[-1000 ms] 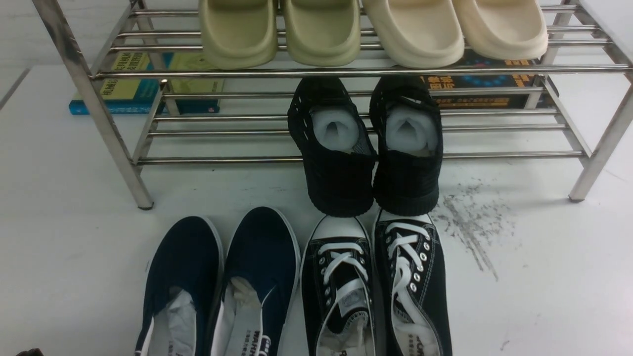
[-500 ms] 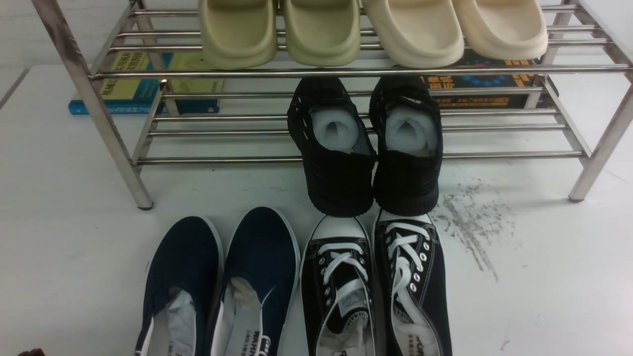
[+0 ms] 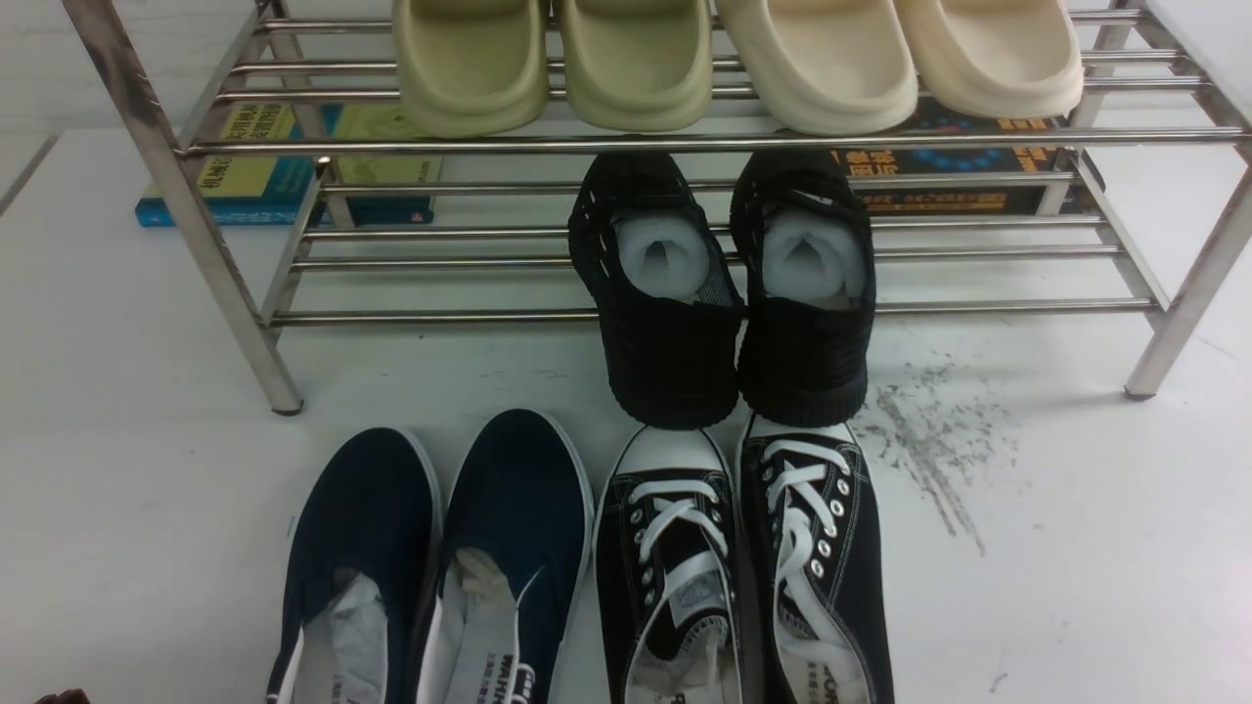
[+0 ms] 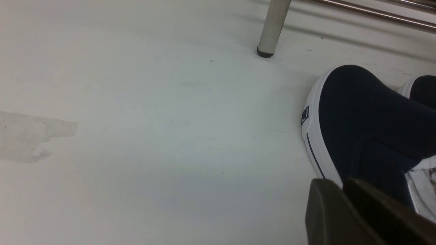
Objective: Take the shoes off the shelf with your hand on the white table.
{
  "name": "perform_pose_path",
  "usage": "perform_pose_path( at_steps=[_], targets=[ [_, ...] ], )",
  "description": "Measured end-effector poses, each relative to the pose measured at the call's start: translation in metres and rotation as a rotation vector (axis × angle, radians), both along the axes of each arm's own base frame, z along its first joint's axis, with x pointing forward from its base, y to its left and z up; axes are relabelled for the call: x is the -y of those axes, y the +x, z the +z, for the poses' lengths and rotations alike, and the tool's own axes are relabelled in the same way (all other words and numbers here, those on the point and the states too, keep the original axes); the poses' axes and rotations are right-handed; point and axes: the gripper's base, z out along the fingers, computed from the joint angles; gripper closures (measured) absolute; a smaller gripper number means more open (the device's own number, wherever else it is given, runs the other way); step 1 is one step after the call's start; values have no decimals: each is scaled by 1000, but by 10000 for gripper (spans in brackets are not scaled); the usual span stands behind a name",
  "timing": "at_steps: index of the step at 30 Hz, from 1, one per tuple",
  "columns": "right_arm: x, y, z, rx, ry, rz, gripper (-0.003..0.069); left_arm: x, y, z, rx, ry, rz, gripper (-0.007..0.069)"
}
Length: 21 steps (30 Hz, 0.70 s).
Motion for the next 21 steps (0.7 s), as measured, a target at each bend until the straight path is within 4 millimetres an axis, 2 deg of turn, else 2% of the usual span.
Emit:
perform_pose_path(
  at_steps=[21],
  targets=[
    [0, 0, 0, 0, 0, 0, 421, 0, 0, 0, 0, 0, 0, 507]
  ],
)
